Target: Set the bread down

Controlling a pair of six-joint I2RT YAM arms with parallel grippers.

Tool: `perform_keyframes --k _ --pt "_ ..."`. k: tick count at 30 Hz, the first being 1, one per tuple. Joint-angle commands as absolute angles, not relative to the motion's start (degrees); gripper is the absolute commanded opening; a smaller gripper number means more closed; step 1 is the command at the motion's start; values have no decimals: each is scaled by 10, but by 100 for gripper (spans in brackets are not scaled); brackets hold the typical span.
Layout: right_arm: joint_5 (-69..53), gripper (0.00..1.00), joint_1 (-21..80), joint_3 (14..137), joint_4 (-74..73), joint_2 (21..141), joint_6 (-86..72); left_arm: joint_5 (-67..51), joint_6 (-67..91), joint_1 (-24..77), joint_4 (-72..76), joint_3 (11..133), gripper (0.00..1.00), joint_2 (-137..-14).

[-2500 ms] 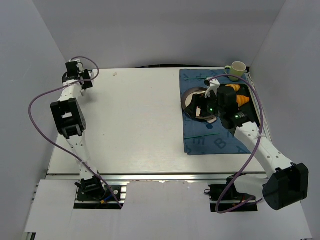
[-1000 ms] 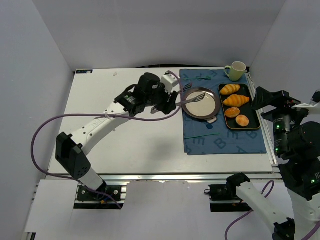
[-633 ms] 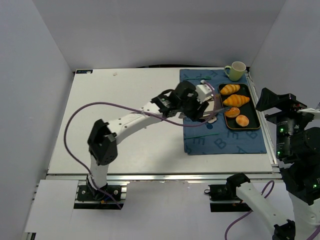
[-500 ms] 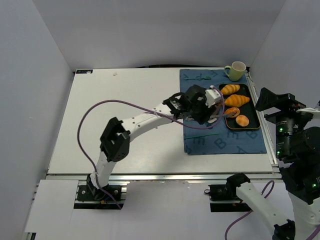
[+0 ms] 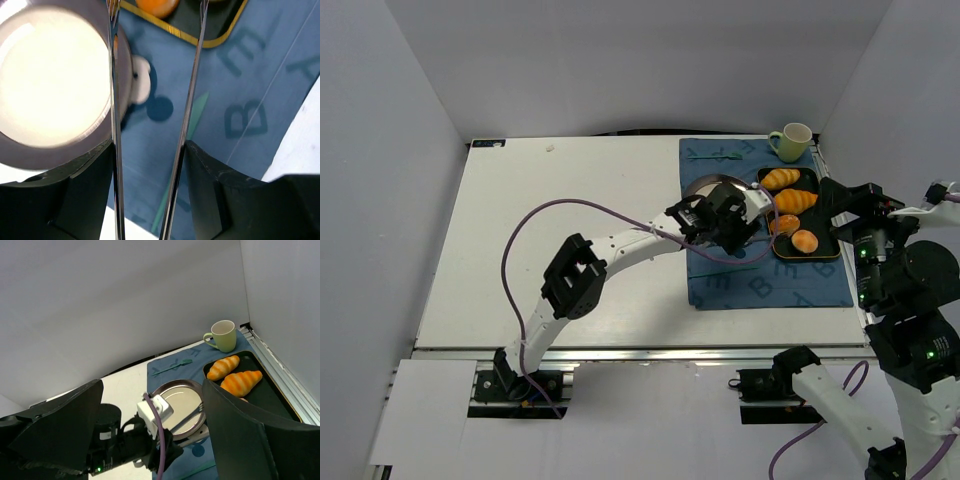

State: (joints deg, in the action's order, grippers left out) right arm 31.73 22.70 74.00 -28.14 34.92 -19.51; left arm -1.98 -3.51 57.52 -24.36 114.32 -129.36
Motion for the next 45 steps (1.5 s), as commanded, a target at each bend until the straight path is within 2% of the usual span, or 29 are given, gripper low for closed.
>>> perform_keyframes --k 1,29,45 --pt "314 86 229 735 -244 351 -194 -13 -36 577 -217 1190 66 -1291" --pt "321 86 229 696 -220 344 -182 -11 -40 578 -209 1230 59 -1369" --pt "330 86 229 694 -217 338 -188 -12 -37 584 -210 1241 35 -1340"
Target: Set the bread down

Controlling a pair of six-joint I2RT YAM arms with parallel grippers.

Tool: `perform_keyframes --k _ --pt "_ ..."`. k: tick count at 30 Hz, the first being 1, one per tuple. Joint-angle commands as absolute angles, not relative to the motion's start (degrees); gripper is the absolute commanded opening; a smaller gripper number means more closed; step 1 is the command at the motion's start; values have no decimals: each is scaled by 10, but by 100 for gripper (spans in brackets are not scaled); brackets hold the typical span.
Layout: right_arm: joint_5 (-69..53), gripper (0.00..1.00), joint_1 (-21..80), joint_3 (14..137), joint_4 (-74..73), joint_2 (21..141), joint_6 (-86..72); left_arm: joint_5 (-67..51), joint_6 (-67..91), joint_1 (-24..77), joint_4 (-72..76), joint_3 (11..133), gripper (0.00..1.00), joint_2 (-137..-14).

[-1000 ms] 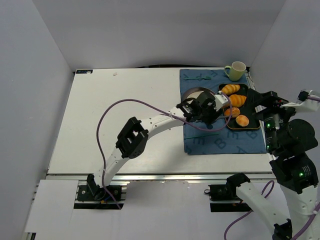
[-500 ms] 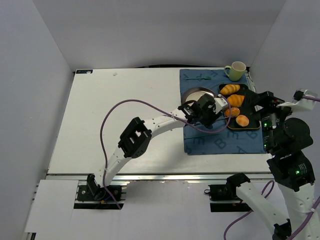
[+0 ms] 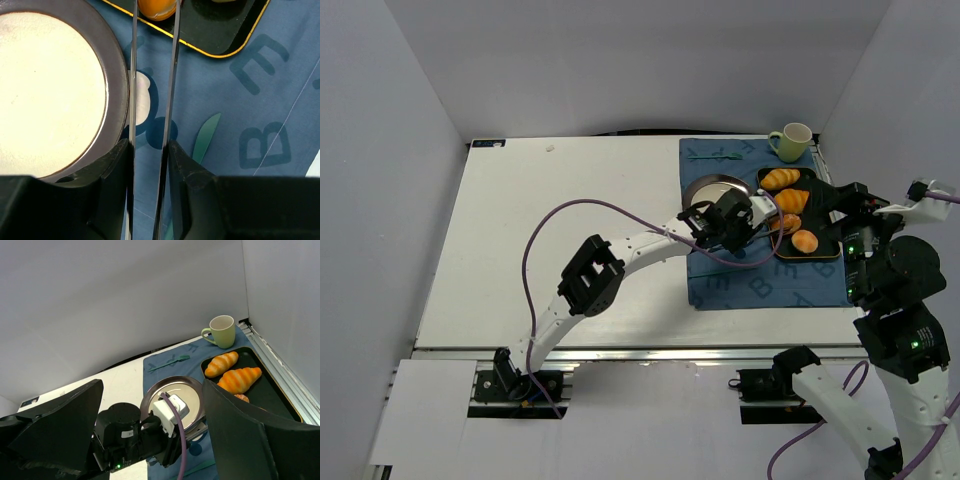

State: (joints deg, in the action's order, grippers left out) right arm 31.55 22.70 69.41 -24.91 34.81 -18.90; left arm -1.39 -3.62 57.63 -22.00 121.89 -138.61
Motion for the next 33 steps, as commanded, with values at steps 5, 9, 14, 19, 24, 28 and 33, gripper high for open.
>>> perform_keyframes --k 5,9,14,19,24,28,33 --pt "324 86 229 700 -220 330 -194 -9 -33 584 -218 1232 33 -1300" --pt "318 86 229 710 -233 329 -201 24 -32 585 -207 1209 33 -1260" --pt "316 86 229 712 -238 323 -207 56 -33 585 -201 1170 32 -1209" --pt "309 85 229 710 -242 326 -208 104 -25 584 -173 1083 30 -1161" --pt "301 85 229 705 -242 328 -210 149 -8 555 -135 987 29 -1116" --pt "301 85 229 700 -239 328 -209 135 -7 531 -101 937 29 -1099" --pt "301 85 229 693 -238 329 -208 130 12 518 -94 917 29 -1110"
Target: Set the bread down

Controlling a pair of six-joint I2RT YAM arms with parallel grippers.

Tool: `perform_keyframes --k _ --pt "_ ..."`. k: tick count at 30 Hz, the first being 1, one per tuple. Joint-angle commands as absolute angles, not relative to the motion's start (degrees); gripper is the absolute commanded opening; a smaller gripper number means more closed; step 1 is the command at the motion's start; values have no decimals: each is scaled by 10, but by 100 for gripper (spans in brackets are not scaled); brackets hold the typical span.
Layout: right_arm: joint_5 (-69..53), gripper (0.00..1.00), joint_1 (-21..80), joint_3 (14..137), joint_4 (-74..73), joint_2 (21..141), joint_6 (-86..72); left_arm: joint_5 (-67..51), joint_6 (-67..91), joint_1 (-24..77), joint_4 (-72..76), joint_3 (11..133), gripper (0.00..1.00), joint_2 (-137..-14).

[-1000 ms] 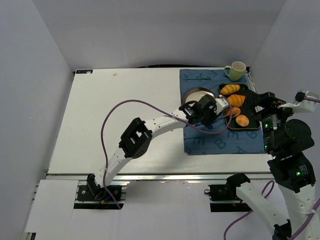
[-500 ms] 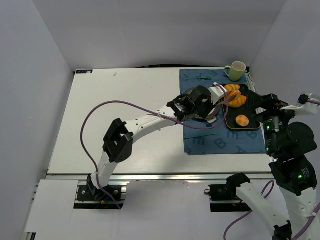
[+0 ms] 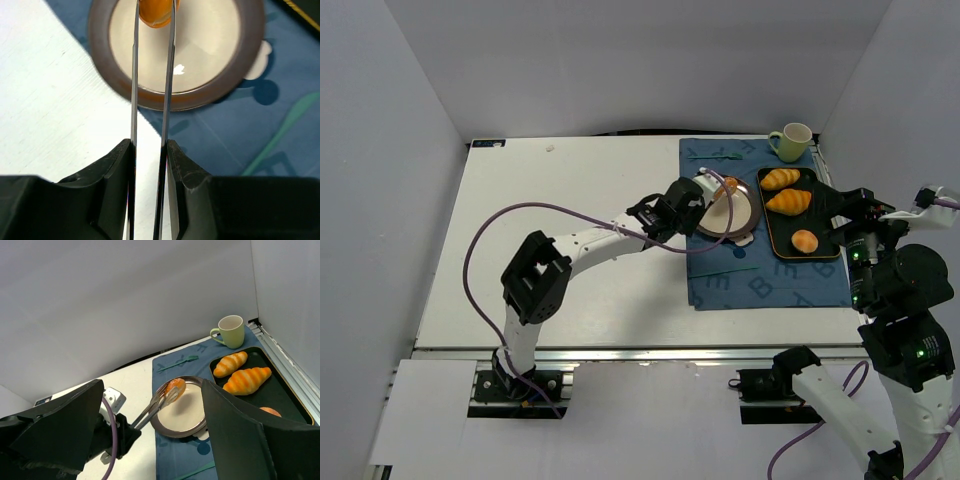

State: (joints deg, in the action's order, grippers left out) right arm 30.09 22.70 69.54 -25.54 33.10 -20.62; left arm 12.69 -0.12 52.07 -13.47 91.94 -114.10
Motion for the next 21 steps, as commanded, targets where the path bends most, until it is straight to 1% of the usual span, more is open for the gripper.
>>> perform_keyframes --k 1,15,21 --pt "301 85 229 693 -237 329 -209 129 14 516 -91 914 29 -1114" --pt "301 85 229 685 -236 326 -208 103 52 512 -95 899 30 -1149" --pt "301 85 229 686 -235 326 -209 112 62 512 -94 891 35 -1152"
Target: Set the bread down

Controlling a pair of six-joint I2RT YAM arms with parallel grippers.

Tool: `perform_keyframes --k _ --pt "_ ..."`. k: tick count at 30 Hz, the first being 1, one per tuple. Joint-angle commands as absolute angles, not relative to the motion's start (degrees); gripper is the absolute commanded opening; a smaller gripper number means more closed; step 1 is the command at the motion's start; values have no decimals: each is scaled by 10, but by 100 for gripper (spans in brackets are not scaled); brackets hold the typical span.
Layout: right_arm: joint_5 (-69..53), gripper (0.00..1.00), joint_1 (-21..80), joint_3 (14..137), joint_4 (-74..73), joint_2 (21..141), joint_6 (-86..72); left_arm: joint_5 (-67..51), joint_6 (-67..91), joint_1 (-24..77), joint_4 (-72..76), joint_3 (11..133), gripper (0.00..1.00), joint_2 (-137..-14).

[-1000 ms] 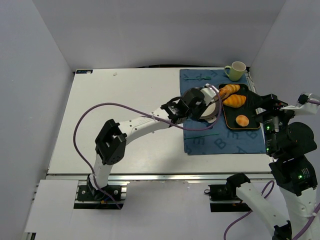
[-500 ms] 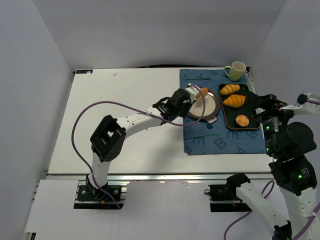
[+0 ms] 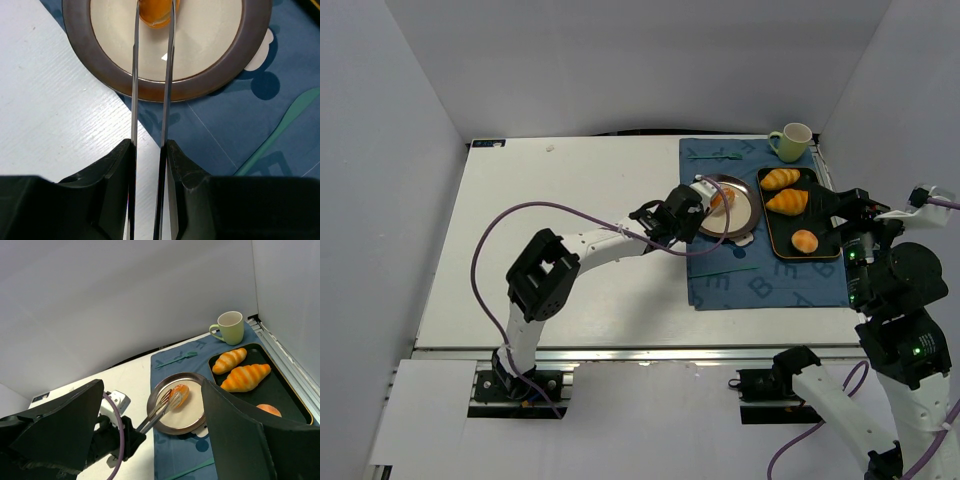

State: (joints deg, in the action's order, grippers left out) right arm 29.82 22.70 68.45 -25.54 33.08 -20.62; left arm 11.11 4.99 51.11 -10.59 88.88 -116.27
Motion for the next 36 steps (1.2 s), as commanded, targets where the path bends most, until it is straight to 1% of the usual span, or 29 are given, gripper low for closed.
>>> perform_keyframes --k 1,7,10,12,13,27,31,34,36 --pt "301 85 229 686 -235 326 -210 113 62 512 -94 890 40 -1152" --pt "300 85 229 685 -234 327 -210 113 63 512 -99 890 48 -1153" --pt "300 85 229 685 -233 326 -211 109 58 514 -95 886 59 -1149" --pt "300 85 229 685 -233 327 -210 112 58 515 -87 875 64 -1140" --pt "300 85 229 685 -233 326 -210 113 59 515 -89 875 64 -1138" --pt "298 85 229 686 -233 326 -212 131 58 516 -123 883 64 -1096" --pt "296 85 229 687 -232 326 -214 113 62 515 -142 867 64 -1070" --pt "295 85 229 686 -232 326 -215 120 72 516 -143 839 61 -1031" --pt "294 85 229 684 -232 327 -220 138 76 516 -145 808 57 -992"
